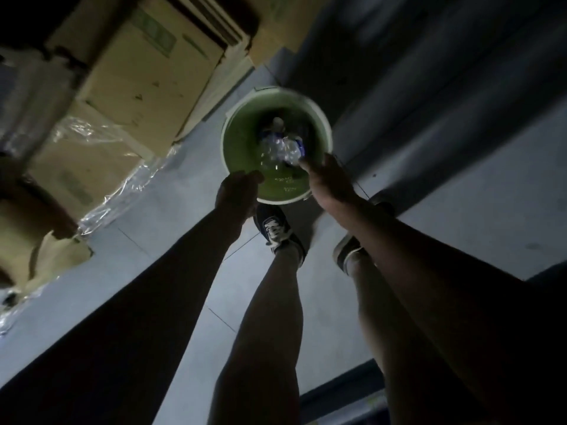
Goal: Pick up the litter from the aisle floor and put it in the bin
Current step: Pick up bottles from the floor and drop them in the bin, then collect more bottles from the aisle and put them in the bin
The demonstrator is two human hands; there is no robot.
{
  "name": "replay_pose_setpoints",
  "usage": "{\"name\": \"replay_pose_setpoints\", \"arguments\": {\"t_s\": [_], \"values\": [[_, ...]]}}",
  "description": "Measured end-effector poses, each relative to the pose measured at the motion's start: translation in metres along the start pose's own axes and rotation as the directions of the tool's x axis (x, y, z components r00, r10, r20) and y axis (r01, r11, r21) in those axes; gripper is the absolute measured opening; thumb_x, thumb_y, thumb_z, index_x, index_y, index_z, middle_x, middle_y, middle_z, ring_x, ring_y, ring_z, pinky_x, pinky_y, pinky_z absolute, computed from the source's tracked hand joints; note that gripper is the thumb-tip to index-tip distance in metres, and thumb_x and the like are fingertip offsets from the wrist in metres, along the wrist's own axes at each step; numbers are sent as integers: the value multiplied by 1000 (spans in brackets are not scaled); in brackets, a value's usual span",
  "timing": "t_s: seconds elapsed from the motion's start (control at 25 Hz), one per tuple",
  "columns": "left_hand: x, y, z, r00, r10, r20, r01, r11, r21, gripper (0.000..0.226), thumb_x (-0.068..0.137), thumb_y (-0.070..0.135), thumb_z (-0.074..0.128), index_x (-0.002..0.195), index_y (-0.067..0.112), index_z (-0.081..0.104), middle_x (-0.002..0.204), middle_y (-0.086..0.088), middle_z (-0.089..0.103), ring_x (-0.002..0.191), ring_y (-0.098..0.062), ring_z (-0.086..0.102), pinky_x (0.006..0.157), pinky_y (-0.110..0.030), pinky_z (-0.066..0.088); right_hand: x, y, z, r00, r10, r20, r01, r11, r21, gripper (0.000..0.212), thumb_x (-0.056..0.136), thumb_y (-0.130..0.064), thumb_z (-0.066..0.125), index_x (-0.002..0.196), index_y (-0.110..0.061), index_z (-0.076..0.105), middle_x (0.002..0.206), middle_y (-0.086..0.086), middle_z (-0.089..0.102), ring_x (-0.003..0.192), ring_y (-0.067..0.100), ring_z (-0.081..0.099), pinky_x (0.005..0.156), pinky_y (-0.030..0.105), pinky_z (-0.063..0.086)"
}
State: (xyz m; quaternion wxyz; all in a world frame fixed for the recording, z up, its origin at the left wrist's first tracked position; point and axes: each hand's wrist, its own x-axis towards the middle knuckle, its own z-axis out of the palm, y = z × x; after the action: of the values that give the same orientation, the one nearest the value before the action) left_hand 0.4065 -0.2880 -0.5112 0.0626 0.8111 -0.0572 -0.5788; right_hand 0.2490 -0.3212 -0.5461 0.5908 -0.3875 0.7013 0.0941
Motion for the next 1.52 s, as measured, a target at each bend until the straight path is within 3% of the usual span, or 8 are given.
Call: {"name": "replay_pose_setpoints", "arguments": {"t_s": [0.12,0.24,0.44,0.68,0.92,1.04,1.24,1.52], "values": [[-44,-23,-23,995,-97,-1,97,994,54,13,96,10,57,86,12,63,75,-7,62,71,-29,62,72,-39,55,-63,20,-18,996,-24,83,37,987,-157,64,104,-59,32,143,-10,47,137,15,56,108,25,57,76,31,40],[-123,-35,-51,994,-75,76,63,988,144,16,94,9,61,80,14,67,67,-4,68,58,-22,60,50,-24,49,-147,26,-47,992,26,126,7,967,-254,65,101,-60,38,148,-16,44,144,12,55,127,28,55,93,38,41],[-273,-8,-97,954,222,204,-298,788,539,25,83,43,55,103,35,68,105,7,75,98,-20,70,91,-38,55,-299,-21,-102,993,-61,100,90,943,-320,62,95,-55,49,146,-22,45,142,6,58,126,23,56,100,39,44],[-420,9,-160,848,479,226,-505,604,617,16,97,38,53,108,38,65,111,8,71,104,-17,67,93,-38,53,-430,-99,-153,942,-306,138,336,846,-414,46,101,-39,57,137,-11,55,136,12,61,126,32,57,105,40,46],[-474,-47,-207,845,525,99,-464,628,625,30,93,50,49,113,32,63,113,2,71,104,-24,68,90,-40,55,-488,-129,-153,846,-476,240,509,587,-630,53,96,-54,55,134,-18,55,132,7,63,124,26,58,97,34,44],[-487,-84,-204,845,533,-45,-436,734,520,47,84,62,38,109,30,63,100,5,74,88,-19,71,79,-37,58,-497,-139,-150,795,-471,382,588,443,-677,67,90,-65,43,137,-20,54,133,5,64,123,25,59,96,35,44],[-525,-139,-150,894,251,-370,-191,963,191,24,94,45,56,113,32,64,106,5,74,96,-24,70,82,-35,56,-494,-147,-145,672,-391,629,719,142,-680,45,99,-48,50,137,-24,53,144,-1,57,132,19,51,102,31,39],[-580,-214,-54,865,-113,-489,-23,964,-264,27,94,47,54,115,32,64,109,4,75,97,-25,69,83,-38,56,-504,-135,-113,493,-104,864,842,-195,-504,47,98,-46,50,138,-21,54,144,1,56,132,20,49,107,36,42]]}}
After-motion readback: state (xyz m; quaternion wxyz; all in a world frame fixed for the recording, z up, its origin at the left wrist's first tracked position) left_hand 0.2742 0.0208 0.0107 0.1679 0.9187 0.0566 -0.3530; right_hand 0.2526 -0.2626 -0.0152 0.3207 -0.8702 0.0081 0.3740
